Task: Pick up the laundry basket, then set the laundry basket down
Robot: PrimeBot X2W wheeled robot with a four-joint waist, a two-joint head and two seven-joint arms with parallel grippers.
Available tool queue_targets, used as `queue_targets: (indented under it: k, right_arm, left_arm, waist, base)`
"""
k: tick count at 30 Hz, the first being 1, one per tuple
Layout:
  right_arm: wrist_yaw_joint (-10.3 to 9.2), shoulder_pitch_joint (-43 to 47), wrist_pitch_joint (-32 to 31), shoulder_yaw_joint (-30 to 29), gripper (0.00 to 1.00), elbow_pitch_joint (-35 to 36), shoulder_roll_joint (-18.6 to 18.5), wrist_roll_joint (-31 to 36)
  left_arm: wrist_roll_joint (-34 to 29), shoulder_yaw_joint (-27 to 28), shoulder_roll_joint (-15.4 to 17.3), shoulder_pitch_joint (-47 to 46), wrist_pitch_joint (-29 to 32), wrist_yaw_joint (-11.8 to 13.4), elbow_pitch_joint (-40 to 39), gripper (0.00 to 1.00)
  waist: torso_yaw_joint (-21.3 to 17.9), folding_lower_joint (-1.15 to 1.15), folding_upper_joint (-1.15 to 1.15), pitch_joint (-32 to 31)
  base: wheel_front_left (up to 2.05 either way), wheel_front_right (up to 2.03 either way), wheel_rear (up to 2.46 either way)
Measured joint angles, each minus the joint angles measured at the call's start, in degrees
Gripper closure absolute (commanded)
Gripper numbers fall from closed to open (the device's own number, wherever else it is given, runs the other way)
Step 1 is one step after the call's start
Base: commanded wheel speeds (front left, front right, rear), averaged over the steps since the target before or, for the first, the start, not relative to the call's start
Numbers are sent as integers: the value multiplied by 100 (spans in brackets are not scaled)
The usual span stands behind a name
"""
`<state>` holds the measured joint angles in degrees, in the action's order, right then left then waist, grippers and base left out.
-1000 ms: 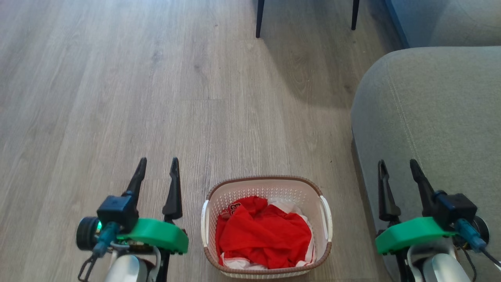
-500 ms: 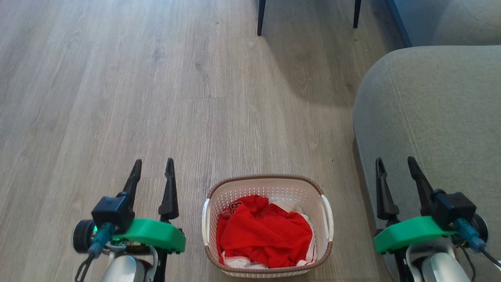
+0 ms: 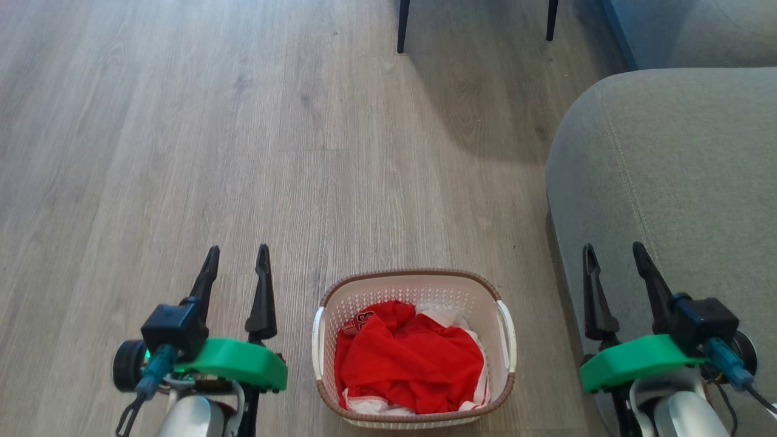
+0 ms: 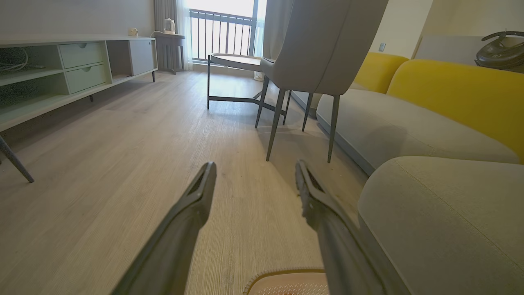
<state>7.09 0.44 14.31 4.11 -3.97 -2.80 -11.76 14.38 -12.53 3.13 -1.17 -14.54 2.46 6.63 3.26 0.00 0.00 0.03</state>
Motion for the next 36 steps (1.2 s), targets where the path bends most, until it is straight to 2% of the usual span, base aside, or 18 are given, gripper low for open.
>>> queue_targets:
  k: [16, 17, 23, 36]
  right_arm:
    - [0, -4, 0, 33, 0, -7, 0, -43]
    - [0, -4, 0, 33, 100, -7, 0, -43]
    - [-1, 192, -38, 60, 100, -482, 12, -74]
    - [-1, 226, -209, 15, 100, -543, 14, -1023]
  left_arm:
    - [14, -16, -1, -1, 0, -51, 147, 0]
    - [70, -11, -2, -1, 1, -48, 140, 100]
    - [159, -16, 5, 288, 37, -48, 589, 100]
    - [1070, 45, 22, 343, 222, -125, 621, 100]
  waist:
    - [-34, 0, 0, 5]
    - [-33, 0, 0, 5]
    - [-38, 0, 0, 6]
    - [-71, 0, 0, 7]
  base:
    - [0, 0, 0]
    - [0, 0, 0]
    - [0, 0, 0]
    - [0, 0, 0]
